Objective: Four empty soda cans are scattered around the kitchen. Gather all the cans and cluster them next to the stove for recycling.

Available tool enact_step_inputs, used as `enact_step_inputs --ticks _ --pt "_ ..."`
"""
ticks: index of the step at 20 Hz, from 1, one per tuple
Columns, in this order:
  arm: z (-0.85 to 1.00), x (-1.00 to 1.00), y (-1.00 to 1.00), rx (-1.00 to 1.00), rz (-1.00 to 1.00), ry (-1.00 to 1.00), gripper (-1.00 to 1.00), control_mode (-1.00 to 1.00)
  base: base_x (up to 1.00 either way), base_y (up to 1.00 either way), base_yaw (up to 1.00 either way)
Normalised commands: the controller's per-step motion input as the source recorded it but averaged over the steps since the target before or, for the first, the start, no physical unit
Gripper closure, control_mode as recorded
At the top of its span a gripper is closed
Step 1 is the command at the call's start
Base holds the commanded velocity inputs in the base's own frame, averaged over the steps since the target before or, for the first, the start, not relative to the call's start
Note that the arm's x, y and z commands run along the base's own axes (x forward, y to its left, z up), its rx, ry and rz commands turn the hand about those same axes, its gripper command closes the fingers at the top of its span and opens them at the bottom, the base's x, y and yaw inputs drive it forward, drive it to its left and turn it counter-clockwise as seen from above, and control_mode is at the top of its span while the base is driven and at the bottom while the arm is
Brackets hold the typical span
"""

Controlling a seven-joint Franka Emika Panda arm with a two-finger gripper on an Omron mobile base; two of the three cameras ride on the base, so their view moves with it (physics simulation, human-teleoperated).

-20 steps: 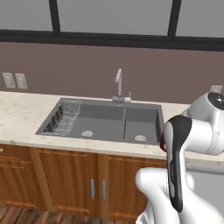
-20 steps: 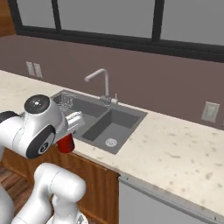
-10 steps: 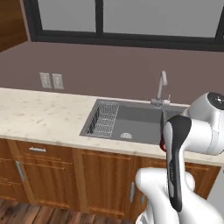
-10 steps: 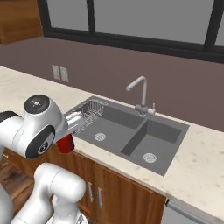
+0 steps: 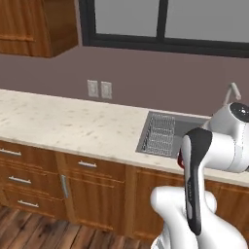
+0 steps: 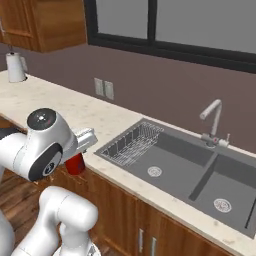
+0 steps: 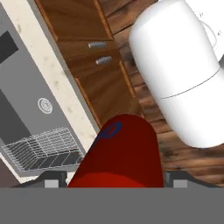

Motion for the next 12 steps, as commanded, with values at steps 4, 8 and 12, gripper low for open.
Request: enact_step_inputs --ticks 4,8,12 --pt "0.0 0.0 0.0 0.0 0.0 0.0 1.0 1.0 -0.08 0.6 0.34" --pt "0.0 0.0 0.0 0.0 0.0 0.0 1.0 1.0 -0.11 0.6 0.35" --pt "0.0 0.0 0.0 0.0 0.0 0.0 1.0 1.0 -0.1 0.59 0.35"
